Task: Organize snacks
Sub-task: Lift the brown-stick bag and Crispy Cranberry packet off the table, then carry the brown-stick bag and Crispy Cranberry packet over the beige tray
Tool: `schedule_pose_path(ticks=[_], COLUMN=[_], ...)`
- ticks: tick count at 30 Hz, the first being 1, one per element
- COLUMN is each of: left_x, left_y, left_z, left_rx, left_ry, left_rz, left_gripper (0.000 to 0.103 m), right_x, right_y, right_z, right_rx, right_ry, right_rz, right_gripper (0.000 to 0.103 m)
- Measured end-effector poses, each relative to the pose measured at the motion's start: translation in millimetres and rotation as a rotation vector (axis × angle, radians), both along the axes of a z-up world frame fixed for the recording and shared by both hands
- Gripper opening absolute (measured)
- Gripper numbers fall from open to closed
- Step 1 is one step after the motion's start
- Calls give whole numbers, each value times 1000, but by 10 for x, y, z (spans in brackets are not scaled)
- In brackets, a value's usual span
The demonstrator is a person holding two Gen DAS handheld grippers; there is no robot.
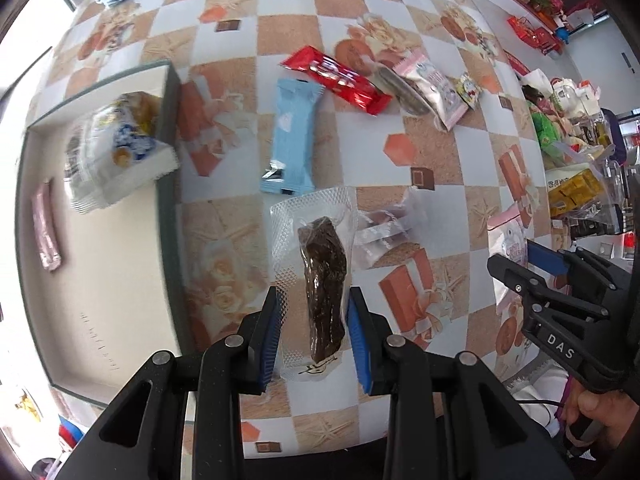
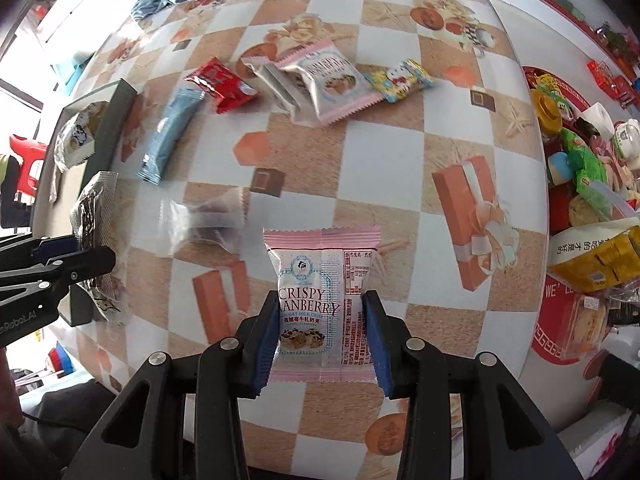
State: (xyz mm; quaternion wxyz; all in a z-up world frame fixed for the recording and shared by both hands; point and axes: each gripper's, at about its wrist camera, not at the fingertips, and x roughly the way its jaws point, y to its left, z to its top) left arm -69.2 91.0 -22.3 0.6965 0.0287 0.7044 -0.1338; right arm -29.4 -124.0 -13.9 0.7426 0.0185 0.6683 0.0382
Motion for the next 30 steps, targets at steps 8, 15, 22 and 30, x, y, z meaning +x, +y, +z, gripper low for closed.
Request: schedule_pose_path(ticks=[8, 15, 22, 30], left_x=[-32, -97, -103, -78], left_y=[418, 697, 1001, 1470], left_z=[30, 113, 204, 243], left_rx=[-14, -28, -28, -1], left_ry=[1, -9, -37, -61], left_rz=[51, 71, 94, 139], left_gripper=[35, 35, 35, 35], right_x=[-7, -46, -59, -3], right_y=[474, 995, 1398, 1834], right_z=[104, 176, 231, 275], right_rx=[-2, -5, -17, -16], right_ry=[-7, -7, -18, -33], right_rz=[101, 216, 310, 381], right_gripper=[42, 42, 42, 42])
